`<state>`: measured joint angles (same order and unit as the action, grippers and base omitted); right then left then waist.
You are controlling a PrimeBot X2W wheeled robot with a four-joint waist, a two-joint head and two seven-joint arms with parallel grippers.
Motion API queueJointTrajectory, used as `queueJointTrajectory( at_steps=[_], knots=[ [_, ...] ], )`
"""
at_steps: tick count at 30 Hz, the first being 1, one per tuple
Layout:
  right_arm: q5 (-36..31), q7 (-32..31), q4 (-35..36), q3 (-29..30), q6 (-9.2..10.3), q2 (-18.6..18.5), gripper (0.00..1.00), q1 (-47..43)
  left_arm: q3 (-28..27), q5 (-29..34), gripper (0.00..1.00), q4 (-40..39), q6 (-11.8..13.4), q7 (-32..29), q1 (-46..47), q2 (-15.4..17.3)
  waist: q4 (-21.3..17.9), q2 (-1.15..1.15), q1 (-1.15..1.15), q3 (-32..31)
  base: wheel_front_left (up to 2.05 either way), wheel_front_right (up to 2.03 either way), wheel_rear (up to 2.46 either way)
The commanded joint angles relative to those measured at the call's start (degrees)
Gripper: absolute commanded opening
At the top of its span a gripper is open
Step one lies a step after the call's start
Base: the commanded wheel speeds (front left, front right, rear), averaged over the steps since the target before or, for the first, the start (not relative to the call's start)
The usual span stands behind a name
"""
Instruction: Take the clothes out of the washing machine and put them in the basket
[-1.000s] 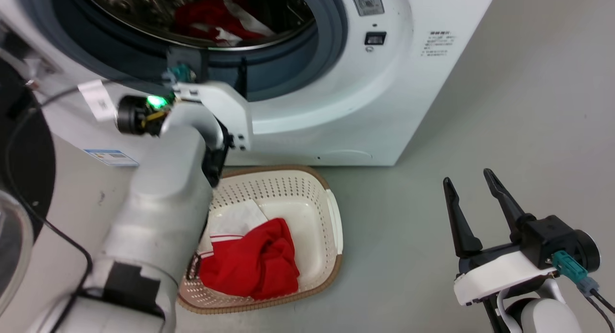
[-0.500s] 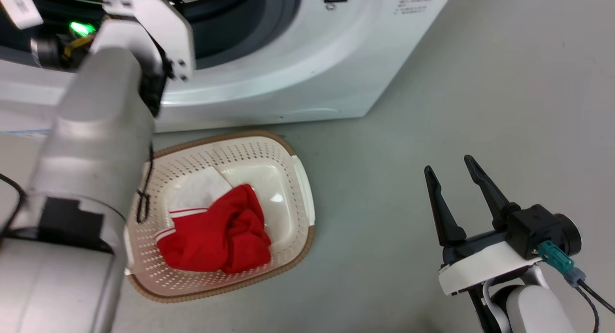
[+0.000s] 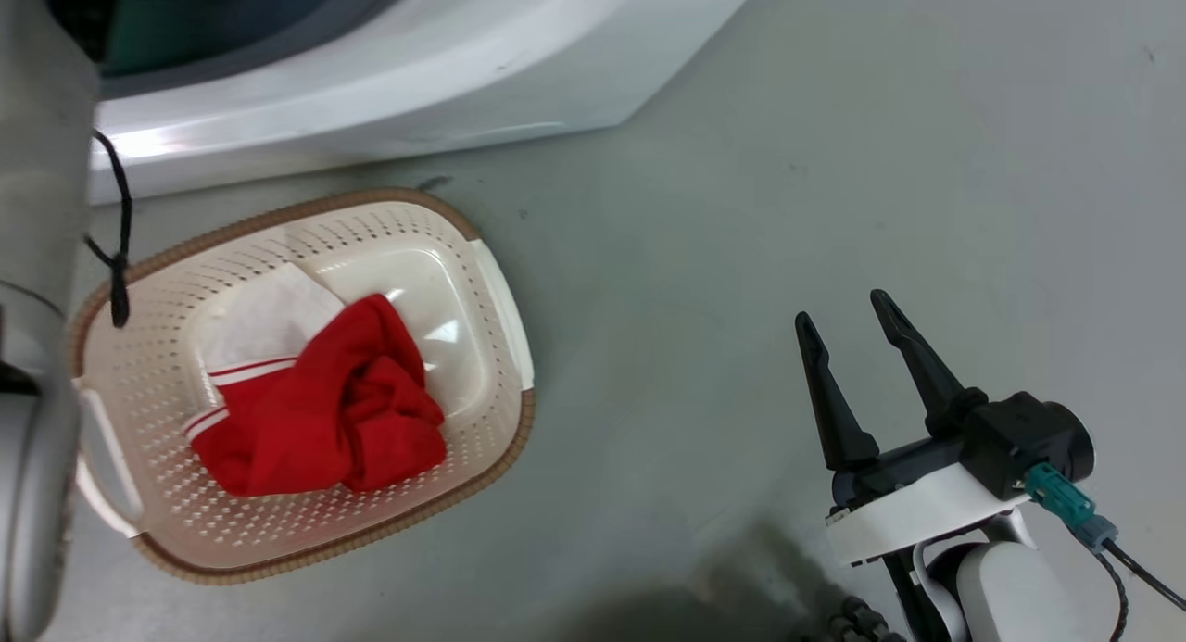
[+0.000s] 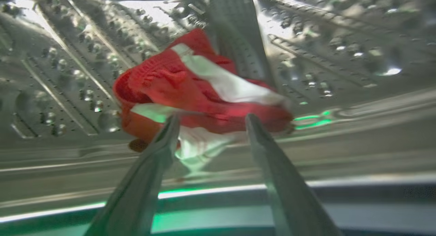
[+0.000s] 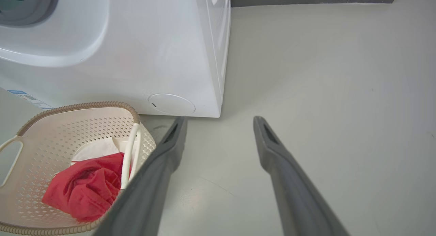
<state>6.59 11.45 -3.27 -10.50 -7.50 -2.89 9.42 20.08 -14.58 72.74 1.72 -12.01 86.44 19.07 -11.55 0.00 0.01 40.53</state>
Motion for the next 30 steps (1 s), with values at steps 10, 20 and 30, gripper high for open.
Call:
queueJointTrajectory(
  at_steps=[10, 20, 30],
  knots=[
    [1.97, 1.66, -1.31, -1.51, 0.03, 0.04, 1.0, 0.05, 1.04, -0.05, 1.0, 0.92, 1.21, -11.83, 3.93, 3.13, -4.22, 0.0, -0.01, 3.48, 0.0, 0.0, 0.0],
    [3.02, 2.12, -2.55, -1.84, 0.03, 0.03, 1.0, 1.4, 1.33, 0.0, 0.0, -2.9, 4.18, -5.58, 2.8, 5.29, -4.9, 0.0, -0.01, 2.28, 0.0, 0.0, 0.0],
    [2.2, 2.19, -3.66, -0.06, 0.03, 0.02, 1.0, 2.7, -1.32, -3.72, 0.0, -5.87, 3.73, 12.56, -5.79, 3.54, -3.08, 0.0, -0.01, -3.23, 0.0, 0.0, 0.0]
  ],
)
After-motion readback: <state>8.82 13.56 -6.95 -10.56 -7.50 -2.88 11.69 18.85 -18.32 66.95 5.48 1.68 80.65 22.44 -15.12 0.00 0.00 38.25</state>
